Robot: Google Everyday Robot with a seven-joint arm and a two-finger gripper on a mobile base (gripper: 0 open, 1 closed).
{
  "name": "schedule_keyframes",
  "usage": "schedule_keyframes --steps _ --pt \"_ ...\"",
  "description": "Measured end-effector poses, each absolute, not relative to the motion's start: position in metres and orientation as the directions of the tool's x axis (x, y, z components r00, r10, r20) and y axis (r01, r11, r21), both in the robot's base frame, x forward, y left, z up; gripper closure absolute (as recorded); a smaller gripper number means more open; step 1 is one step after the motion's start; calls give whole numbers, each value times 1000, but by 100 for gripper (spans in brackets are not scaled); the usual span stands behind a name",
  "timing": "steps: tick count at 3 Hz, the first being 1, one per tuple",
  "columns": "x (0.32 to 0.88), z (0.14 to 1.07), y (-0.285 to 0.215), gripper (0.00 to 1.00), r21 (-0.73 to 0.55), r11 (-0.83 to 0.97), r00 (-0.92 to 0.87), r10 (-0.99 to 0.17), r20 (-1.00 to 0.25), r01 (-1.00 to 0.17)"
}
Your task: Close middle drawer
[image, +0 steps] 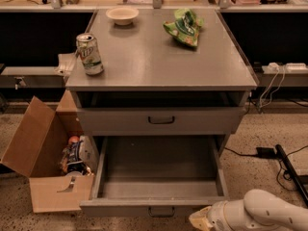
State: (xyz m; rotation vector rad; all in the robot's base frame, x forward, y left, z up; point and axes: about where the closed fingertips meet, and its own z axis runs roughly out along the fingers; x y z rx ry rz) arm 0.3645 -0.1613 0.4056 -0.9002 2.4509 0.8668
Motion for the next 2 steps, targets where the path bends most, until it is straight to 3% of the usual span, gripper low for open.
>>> schedule_keyframes --steps 2 --pt "388 408 -191 100 380 658 -726 -393 -564 -650"
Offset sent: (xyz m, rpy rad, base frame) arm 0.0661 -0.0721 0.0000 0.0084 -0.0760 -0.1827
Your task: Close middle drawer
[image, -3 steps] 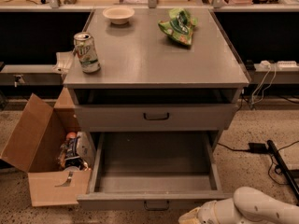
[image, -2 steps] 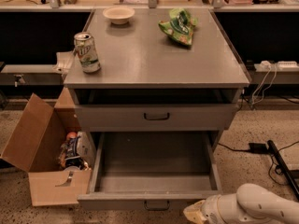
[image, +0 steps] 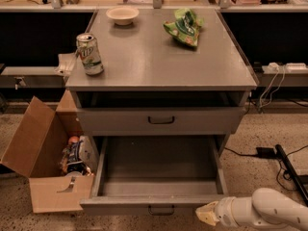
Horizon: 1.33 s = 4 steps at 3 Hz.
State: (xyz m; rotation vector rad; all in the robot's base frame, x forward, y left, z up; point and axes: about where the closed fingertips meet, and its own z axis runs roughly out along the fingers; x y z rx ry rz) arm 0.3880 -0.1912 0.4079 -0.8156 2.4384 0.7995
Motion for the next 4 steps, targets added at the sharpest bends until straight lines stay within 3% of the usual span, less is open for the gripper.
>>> schedule_keyframes --steps 4 --pt "429 406 -204 100 387 674 -734 -353 -581 -630"
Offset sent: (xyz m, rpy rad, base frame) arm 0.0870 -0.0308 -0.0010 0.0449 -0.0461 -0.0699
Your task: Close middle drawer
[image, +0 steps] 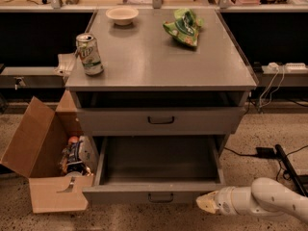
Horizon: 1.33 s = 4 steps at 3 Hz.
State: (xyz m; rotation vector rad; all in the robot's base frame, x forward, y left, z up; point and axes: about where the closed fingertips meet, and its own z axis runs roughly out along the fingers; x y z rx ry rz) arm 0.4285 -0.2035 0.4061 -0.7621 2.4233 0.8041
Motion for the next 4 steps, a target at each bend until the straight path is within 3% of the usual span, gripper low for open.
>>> schedule_keyframes --steps 1,4 --pt "442 403 -212 100 378 736 -769 -297 -565 -562" --pt "464 402 -216 100 378 766 -782 -248 -571 -520"
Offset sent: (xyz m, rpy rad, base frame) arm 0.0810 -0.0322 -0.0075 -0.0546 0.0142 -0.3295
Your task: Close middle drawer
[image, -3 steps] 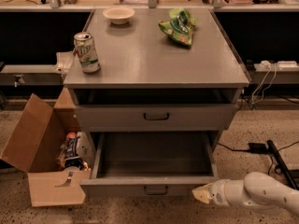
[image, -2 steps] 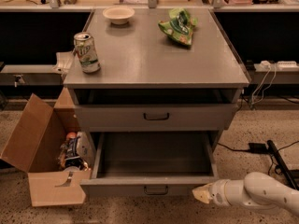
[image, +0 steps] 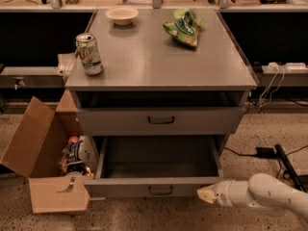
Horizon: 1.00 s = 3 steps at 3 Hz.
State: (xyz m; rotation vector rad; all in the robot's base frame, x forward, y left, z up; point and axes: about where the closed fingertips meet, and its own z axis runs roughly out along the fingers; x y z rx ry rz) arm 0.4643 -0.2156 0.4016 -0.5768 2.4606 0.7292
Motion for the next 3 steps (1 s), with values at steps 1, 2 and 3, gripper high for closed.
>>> schedule_keyframes --steps 1,2,3 --pt "464 402 -216 100 378 766 -782 -248 -571 -520" --pt "483 402 -216 100 376 776 -781 -229 -580 -507" --pt "481 402 -216 100 376 776 -781 -229 -580 -507"
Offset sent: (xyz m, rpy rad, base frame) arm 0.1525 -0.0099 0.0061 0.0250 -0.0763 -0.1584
